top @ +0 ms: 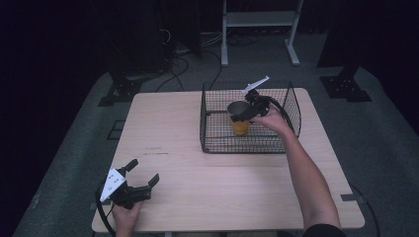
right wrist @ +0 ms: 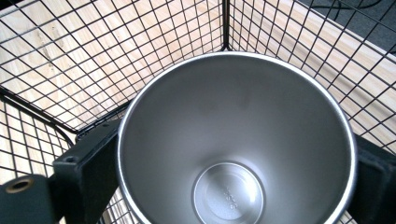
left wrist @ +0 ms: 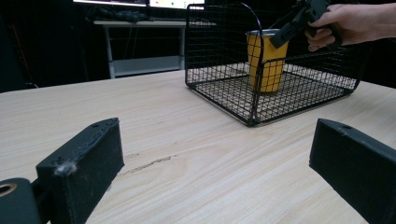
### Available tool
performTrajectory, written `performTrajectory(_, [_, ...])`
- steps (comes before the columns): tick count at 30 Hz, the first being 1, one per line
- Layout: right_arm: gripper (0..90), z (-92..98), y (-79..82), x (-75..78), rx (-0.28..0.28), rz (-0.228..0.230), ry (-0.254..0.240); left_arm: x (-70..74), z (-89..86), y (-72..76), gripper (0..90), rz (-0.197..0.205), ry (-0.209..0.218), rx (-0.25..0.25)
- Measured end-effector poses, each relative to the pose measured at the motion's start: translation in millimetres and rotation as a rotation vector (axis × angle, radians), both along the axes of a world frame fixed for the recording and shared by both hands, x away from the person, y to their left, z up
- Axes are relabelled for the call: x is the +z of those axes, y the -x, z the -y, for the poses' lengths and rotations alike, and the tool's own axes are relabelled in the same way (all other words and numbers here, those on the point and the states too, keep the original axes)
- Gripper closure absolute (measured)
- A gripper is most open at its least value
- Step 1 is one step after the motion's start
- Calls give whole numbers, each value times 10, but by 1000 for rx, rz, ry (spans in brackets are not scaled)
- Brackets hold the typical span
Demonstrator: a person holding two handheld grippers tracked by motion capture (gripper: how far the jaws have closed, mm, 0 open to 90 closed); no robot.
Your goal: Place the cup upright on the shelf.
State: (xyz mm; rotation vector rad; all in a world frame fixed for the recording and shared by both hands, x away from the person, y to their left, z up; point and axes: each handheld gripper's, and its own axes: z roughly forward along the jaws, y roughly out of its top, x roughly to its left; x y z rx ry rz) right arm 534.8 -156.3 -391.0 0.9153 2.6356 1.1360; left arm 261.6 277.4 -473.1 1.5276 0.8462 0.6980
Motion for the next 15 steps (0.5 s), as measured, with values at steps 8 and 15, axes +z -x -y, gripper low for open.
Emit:
performTrajectory(8, [65,21,39,-14,-2,8,-4,0,1,-1,23,0,1,0])
performTrajectory(15, [62,48,68,-18,-7,10,-5,0,6,-1,23,-1,-3,1])
